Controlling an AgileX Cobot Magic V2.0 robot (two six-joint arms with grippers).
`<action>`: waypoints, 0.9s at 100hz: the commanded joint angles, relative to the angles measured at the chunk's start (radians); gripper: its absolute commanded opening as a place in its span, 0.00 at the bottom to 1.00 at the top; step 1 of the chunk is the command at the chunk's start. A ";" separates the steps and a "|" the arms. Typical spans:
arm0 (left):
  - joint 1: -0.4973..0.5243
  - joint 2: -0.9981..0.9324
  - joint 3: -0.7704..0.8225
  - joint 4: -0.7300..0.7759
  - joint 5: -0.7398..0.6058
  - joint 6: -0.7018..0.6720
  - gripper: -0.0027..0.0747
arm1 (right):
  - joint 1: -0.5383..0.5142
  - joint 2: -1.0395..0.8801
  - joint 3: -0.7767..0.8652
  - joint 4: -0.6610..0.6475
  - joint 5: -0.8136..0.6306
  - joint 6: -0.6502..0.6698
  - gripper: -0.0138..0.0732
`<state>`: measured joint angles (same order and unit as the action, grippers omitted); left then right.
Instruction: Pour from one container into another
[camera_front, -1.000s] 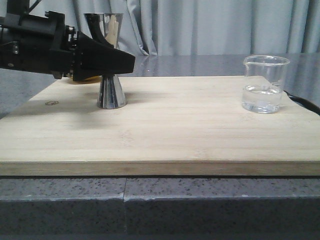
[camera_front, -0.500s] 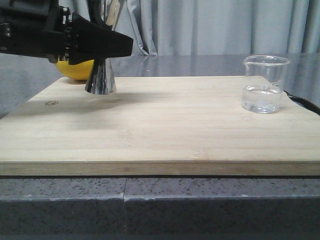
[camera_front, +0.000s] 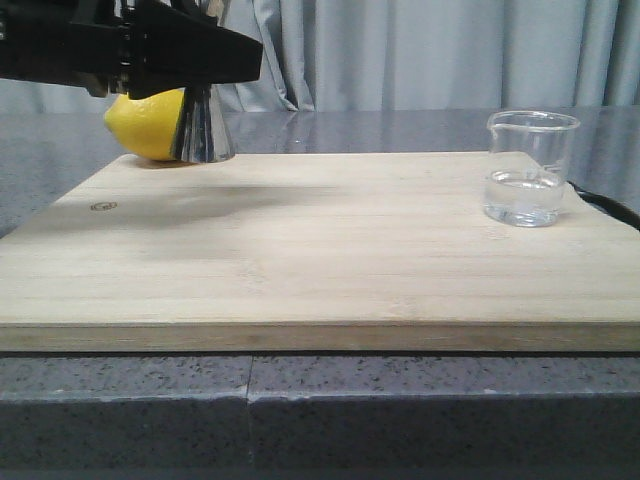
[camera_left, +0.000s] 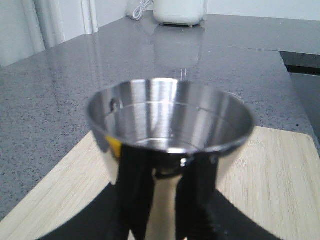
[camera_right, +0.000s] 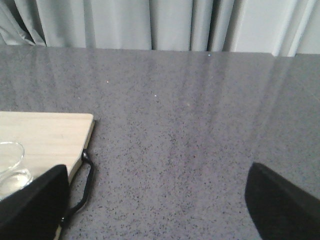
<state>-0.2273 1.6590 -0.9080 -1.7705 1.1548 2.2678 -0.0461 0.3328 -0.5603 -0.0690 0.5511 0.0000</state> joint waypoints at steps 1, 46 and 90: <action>-0.009 -0.047 -0.025 -0.079 0.113 -0.012 0.29 | 0.000 0.059 -0.056 0.000 -0.053 0.000 0.90; -0.009 -0.046 -0.025 -0.079 0.102 -0.012 0.29 | 0.113 0.305 -0.224 0.064 0.001 -0.078 0.90; -0.009 -0.046 -0.025 -0.079 0.102 -0.012 0.29 | 0.373 0.437 -0.258 0.167 -0.051 -0.078 0.90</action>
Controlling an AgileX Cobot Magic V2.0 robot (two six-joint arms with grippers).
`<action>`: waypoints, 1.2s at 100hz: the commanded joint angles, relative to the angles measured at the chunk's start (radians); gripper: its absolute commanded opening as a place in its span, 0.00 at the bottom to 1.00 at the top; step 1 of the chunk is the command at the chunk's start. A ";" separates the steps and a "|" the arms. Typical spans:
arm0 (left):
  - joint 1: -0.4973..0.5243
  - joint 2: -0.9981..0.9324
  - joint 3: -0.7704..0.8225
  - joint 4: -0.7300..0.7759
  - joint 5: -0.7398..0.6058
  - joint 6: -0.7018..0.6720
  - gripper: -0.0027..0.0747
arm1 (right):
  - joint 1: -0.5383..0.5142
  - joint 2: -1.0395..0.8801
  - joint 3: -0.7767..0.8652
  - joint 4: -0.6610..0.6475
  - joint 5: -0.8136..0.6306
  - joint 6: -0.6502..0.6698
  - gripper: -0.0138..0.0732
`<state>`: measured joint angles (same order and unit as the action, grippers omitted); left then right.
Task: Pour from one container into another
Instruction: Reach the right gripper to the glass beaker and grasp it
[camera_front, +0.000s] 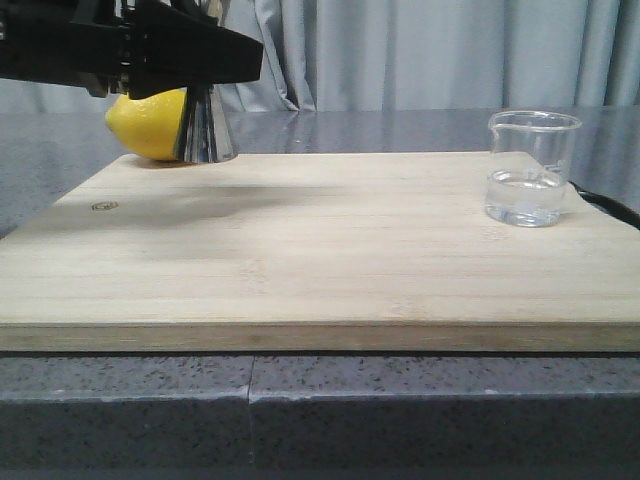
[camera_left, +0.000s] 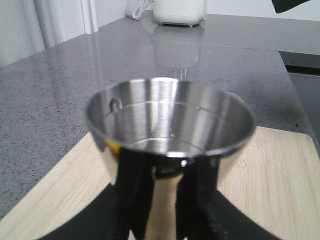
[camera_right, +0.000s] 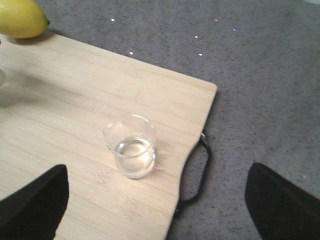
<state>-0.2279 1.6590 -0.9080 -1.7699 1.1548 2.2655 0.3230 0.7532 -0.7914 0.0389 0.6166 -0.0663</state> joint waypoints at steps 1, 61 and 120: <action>-0.009 -0.046 -0.025 -0.080 0.102 -0.010 0.29 | 0.004 0.017 -0.023 0.064 -0.129 -0.012 0.90; -0.009 -0.046 -0.025 -0.080 0.102 -0.010 0.29 | 0.161 0.090 0.476 0.089 -0.963 -0.027 0.90; -0.009 -0.046 -0.025 -0.080 0.102 -0.010 0.29 | 0.172 0.502 0.528 0.085 -1.524 -0.027 0.90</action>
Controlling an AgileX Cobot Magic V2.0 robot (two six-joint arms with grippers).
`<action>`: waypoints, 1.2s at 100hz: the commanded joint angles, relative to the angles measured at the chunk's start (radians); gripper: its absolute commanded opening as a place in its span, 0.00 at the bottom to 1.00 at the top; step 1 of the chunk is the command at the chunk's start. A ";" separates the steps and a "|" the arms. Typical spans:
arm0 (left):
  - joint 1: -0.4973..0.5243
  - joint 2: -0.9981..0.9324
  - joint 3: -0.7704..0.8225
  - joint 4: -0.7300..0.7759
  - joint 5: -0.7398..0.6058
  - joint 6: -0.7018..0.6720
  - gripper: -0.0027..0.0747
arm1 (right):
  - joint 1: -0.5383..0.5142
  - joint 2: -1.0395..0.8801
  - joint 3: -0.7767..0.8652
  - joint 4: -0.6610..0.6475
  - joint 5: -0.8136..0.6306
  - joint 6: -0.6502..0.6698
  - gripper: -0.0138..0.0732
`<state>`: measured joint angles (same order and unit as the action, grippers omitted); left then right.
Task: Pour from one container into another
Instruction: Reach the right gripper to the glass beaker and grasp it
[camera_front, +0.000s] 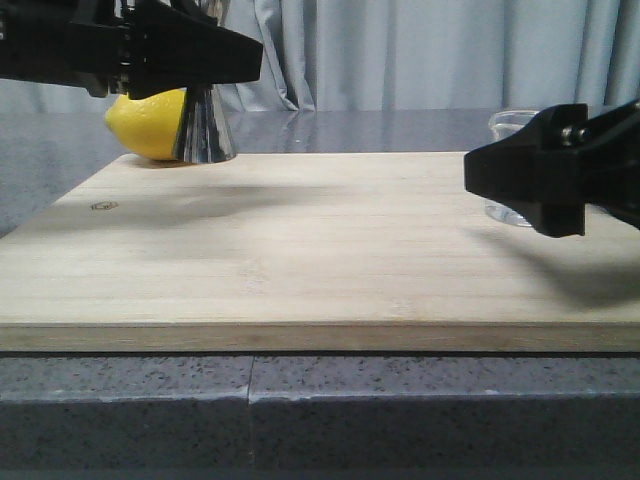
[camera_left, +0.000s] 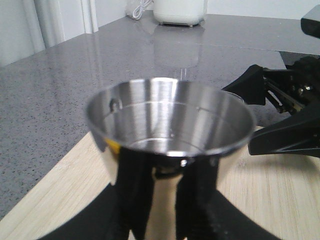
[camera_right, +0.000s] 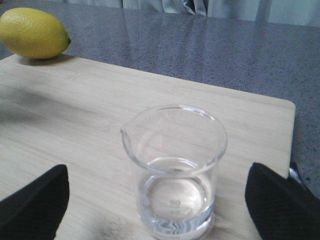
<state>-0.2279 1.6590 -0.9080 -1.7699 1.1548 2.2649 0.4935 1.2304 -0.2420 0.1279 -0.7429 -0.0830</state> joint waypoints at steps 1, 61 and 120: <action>-0.009 -0.046 -0.025 -0.080 0.102 -0.009 0.29 | 0.001 0.031 -0.022 -0.004 -0.170 -0.010 0.90; -0.009 -0.046 -0.025 -0.080 0.102 -0.009 0.29 | 0.001 0.142 -0.028 -0.004 -0.253 -0.010 0.69; -0.009 -0.046 -0.025 -0.080 0.102 -0.009 0.29 | 0.001 0.142 -0.028 0.001 -0.255 -0.010 0.50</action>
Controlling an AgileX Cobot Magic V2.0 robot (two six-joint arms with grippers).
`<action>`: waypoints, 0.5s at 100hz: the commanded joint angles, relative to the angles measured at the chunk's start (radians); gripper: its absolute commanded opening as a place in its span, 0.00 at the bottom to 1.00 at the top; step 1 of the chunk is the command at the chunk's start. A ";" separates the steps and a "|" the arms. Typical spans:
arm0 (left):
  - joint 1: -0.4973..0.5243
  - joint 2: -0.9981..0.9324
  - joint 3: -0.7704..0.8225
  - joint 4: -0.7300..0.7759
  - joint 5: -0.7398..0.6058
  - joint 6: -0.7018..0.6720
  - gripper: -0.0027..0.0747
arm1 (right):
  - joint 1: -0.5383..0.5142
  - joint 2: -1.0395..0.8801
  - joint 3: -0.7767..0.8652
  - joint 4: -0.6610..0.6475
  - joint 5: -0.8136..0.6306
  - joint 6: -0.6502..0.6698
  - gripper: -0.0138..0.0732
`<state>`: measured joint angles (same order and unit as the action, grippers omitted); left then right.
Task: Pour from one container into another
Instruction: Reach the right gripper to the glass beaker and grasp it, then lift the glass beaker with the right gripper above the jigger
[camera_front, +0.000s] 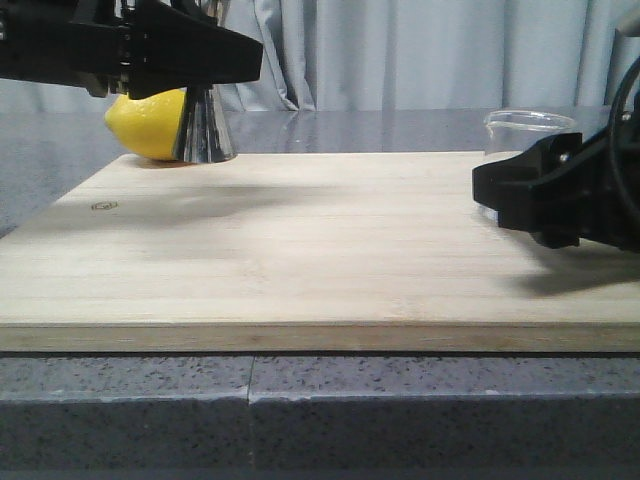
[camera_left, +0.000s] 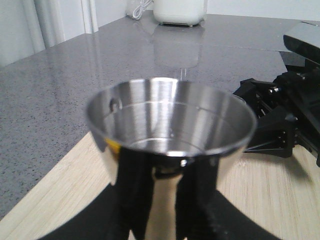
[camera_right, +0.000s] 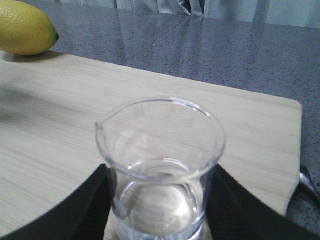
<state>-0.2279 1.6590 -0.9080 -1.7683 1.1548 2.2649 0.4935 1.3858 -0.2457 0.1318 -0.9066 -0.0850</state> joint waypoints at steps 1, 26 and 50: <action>-0.009 -0.046 -0.025 -0.081 0.102 -0.009 0.29 | 0.001 -0.013 -0.024 -0.001 -0.091 -0.008 0.50; -0.009 -0.046 -0.025 -0.081 0.102 -0.009 0.29 | -0.001 -0.059 -0.041 0.018 -0.062 -0.008 0.50; -0.009 -0.046 -0.025 -0.081 0.102 -0.009 0.29 | -0.005 -0.166 -0.202 0.018 0.228 -0.057 0.50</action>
<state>-0.2279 1.6590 -0.9080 -1.7683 1.1548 2.2649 0.4935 1.2829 -0.3559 0.1520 -0.7066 -0.1088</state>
